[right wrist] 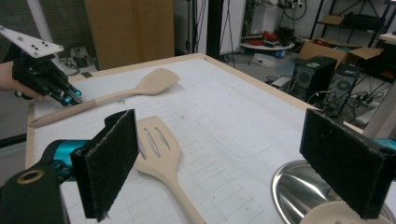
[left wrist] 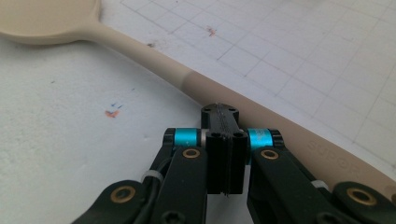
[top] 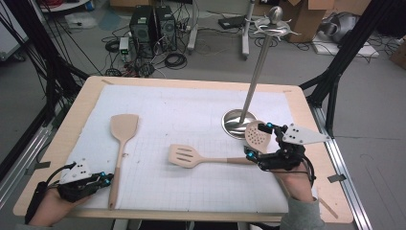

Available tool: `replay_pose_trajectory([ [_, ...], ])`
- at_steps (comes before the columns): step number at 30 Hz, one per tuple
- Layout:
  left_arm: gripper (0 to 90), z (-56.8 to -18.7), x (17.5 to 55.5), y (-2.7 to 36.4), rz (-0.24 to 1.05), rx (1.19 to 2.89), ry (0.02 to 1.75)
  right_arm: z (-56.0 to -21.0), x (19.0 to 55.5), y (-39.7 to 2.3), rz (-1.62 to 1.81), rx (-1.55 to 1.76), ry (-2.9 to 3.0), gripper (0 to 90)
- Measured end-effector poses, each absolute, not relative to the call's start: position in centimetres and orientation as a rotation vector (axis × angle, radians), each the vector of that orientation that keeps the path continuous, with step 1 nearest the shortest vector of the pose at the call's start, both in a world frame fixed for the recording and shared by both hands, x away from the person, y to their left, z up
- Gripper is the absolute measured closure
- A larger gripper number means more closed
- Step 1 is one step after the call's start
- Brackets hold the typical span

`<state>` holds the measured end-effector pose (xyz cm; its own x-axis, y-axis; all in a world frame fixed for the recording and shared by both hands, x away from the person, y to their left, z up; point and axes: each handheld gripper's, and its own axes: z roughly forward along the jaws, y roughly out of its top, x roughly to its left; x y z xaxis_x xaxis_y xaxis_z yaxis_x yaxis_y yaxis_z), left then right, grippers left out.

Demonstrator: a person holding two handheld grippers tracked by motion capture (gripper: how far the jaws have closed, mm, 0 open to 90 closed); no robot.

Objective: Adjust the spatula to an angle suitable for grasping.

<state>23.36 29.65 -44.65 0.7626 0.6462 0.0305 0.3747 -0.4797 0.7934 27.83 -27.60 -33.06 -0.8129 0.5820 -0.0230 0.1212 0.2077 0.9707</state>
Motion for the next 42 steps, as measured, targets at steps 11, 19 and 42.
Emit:
replay_pose_trajectory([
  [11,89.2,-44.7,25.0,24.3,0.393,2.150,0.678,-33.0,27.7,-27.7,1.641,0.663,2.102,10.7],
  [19,89.2,-44.8,27.2,21.0,0.405,2.149,0.689,-32.9,27.7,-28.0,1.649,0.662,2.088,10.7],
  [42,89.2,-42.9,33.1,23.6,0.546,2.077,0.805,-32.9,27.6,-27.9,1.640,0.652,2.097,10.7],
])
